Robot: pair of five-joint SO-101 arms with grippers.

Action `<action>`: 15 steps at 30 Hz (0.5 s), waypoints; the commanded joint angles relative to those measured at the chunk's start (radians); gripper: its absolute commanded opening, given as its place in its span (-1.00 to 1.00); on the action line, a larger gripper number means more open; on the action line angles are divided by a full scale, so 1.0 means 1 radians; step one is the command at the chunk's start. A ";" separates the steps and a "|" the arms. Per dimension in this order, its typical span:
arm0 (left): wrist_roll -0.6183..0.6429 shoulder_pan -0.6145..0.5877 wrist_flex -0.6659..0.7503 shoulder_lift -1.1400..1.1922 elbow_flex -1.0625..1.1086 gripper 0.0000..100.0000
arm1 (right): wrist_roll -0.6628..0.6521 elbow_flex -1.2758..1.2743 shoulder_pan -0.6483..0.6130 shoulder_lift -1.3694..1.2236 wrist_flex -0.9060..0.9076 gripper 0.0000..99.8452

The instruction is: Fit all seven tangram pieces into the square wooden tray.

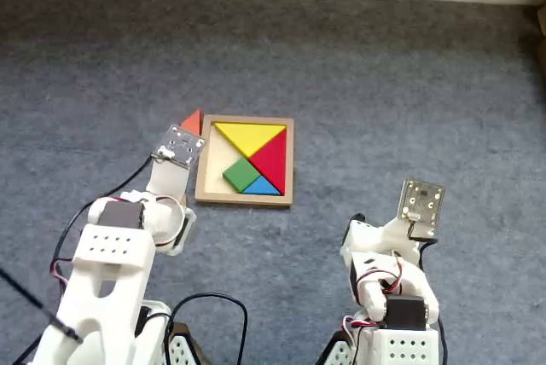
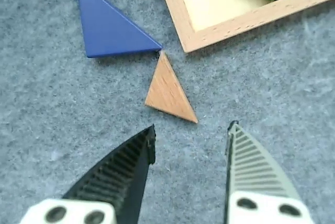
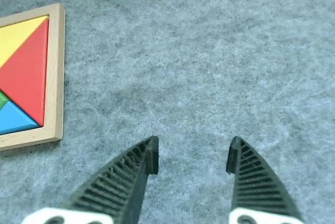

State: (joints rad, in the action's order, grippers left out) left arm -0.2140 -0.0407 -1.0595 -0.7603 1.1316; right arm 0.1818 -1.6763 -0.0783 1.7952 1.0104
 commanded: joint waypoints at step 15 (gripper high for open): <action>0.106 -0.004 -0.005 0.447 -0.306 -0.55 | 0.009 -0.128 0.012 -0.007 0.005 -0.57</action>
State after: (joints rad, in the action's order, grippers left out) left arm -0.1204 -0.0437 -1.0058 -0.2555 0.8830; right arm 0.1818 -1.6763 -0.0783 1.7952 1.0104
